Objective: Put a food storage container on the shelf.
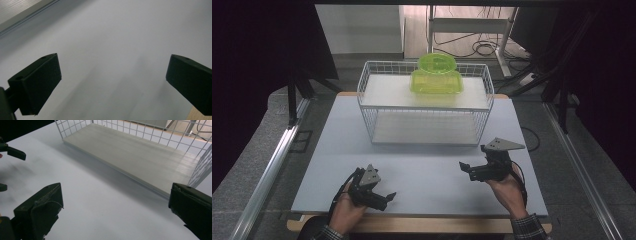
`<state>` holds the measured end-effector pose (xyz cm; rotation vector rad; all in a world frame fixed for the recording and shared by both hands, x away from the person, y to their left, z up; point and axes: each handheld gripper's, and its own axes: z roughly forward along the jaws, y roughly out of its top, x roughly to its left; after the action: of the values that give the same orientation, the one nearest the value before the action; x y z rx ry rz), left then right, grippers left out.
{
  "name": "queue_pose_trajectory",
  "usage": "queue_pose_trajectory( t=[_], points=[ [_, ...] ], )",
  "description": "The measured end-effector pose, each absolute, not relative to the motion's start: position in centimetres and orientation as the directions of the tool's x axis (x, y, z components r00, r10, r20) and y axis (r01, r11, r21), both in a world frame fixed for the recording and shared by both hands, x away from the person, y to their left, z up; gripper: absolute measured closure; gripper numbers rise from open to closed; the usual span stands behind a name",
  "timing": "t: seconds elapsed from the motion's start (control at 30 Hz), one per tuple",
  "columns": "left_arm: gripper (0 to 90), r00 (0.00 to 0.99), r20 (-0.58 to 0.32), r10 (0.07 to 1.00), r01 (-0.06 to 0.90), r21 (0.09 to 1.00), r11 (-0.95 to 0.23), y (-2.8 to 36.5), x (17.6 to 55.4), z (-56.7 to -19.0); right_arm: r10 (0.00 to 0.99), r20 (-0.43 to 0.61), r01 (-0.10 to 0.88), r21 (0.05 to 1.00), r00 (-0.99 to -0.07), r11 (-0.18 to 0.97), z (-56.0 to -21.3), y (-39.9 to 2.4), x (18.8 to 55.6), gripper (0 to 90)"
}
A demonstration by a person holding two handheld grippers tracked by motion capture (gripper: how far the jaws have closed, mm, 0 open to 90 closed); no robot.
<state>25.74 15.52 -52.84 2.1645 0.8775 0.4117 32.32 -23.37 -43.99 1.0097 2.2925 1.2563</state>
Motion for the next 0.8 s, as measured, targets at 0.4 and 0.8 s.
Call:
queue_pose_trajectory(
  t=[0.4,0.8],
  points=[
    [0.0,0.714,0.016,0.700,0.460,0.744,-0.485,15.5,25.7,-52.9,0.725,0.036,0.431,0.823,-0.688,0.369,-45.1,-23.8,31.8,0.0],
    [0.0,0.714,0.018,0.700,0.460,0.742,-0.488,15.5,25.8,-52.9,0.735,0.033,0.440,0.819,-0.677,0.368,-45.7,-24.4,31.2,0.0]
  ],
)
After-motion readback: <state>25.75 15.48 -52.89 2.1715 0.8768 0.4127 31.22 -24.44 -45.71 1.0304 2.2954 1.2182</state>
